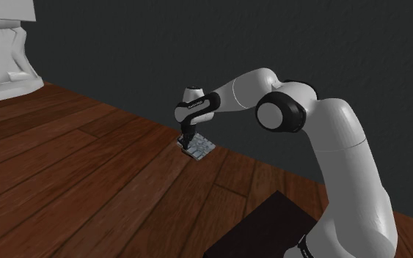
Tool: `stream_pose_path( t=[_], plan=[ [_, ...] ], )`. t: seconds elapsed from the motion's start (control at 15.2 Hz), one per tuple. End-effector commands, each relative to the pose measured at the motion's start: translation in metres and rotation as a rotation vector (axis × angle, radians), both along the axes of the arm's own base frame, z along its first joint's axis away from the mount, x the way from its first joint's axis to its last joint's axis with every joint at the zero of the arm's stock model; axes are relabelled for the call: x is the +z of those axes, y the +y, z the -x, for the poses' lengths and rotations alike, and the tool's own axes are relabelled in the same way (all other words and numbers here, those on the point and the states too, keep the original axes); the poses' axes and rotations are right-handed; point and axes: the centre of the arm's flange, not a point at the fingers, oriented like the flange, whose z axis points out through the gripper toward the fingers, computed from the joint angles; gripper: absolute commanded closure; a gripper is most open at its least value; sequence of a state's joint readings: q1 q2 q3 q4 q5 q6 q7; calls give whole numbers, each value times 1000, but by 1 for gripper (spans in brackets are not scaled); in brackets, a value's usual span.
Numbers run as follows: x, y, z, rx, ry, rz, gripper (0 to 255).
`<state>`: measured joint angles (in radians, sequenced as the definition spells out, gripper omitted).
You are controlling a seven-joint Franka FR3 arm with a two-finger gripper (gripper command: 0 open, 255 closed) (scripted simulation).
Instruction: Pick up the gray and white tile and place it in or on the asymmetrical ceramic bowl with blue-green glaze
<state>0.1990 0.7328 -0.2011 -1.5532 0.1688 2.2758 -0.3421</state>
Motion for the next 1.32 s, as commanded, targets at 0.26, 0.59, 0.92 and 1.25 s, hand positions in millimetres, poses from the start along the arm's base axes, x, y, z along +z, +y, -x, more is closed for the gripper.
stream_pose_path(
  t=[0.26,0.59,0.92,1.25],
  plan=[
    [0,0,0,0,0,0,0],
    [0,0,0,0,0,0,0],
    [50,0,0,0,0,0,0],
    [50,0,0,0,0,0,0]
  ],
)
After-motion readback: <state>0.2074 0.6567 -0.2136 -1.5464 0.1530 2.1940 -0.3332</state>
